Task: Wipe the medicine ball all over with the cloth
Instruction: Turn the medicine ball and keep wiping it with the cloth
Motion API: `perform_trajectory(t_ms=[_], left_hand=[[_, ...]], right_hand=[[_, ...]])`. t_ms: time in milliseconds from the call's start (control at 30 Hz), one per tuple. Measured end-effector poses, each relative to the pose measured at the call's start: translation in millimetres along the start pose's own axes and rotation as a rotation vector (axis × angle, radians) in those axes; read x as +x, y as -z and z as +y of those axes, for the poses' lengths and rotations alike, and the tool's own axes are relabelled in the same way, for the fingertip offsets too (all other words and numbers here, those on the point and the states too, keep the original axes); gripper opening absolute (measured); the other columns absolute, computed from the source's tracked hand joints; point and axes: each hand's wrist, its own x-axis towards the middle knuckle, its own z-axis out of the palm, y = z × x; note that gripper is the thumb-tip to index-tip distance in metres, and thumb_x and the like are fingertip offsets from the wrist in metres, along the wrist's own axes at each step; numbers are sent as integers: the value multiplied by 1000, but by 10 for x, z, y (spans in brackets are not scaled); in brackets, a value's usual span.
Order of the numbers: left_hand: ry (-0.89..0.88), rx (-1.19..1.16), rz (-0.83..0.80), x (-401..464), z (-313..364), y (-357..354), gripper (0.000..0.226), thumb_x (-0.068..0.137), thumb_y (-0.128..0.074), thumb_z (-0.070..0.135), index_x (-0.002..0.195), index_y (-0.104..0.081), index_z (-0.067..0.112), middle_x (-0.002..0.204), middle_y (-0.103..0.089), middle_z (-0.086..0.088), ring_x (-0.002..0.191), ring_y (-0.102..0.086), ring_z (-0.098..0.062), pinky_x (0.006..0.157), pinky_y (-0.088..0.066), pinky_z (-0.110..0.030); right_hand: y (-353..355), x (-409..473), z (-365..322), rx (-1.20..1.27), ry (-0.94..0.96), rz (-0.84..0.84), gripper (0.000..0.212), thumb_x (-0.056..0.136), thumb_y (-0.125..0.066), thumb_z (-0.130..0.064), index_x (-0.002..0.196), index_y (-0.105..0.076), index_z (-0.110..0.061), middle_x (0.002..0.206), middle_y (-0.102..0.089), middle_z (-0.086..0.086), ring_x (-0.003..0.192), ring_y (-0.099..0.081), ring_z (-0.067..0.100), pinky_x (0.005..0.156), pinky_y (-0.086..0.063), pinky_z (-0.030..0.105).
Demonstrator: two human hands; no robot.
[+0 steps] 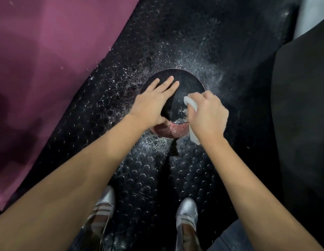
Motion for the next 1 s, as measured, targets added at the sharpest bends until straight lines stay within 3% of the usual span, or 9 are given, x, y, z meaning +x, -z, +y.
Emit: perform_trajectory(t_ms=[100,233,367,467,533,667,800,1000], left_hand=[[12,-2,15,41,20,10,120,72,-83,39,155,3,31,162,7,16,150,-3,-20,105,-43,-47],[35,-23,24,67,29,-12,118,73,-83,37,155,2,31,162,5,15,150,-5,-20,108,-40,-46],[41,-44,36,63,94,-60,113,76,-81,33,155,0,30,162,5,14,150,-4,-23,107,-40,-45],[55,-98,64,82,75,-71,103,82,-74,19,155,-3,30,163,1,13,150,-6,-23,110,-39,-44],[62,-92,56,84,48,-68,111,77,-80,28,155,-1,30,162,2,13,150,-7,-23,111,-37,-44],[65,-44,58,79,81,-55,122,69,-82,47,155,1,28,163,3,12,149,-7,-24,109,-40,-46],[3,15,4,66,-73,-6,131,65,-87,39,154,8,28,162,11,12,150,-3,-22,105,-42,-45],[-61,-5,54,103,-136,-36,119,72,-80,41,155,4,29,162,7,14,150,-3,-17,106,-43,-46]], right_hand=[[-18,71,-89,-61,-50,-35,20,89,-55,-19,105,-67,-20,96,-60,6,87,-56,26,59,-30,30],[-29,-74,-34,-116,104,-24,15,74,-69,-13,89,-72,-15,77,-61,9,65,-58,28,52,-29,25],[1,176,-45,-89,-21,-6,21,89,-55,-20,105,-68,-18,96,-61,10,86,-58,29,61,-31,30],[-66,42,-237,-67,76,15,18,83,-54,-21,87,-71,-18,77,-59,7,66,-57,27,51,-30,26],[-83,-64,-160,-45,116,34,21,82,-52,-24,84,-72,-19,74,-59,5,62,-57,25,49,-32,25],[-40,75,-51,-1,-37,42,17,84,-60,-16,97,-70,-16,89,-62,9,78,-58,30,58,-31,29],[-104,119,-74,27,-3,62,19,87,-55,-17,101,-69,-17,94,-61,9,83,-57,30,58,-33,31],[-57,337,76,26,-73,9,22,90,-50,-20,107,-64,-18,103,-60,8,92,-57,30,63,-32,31]])
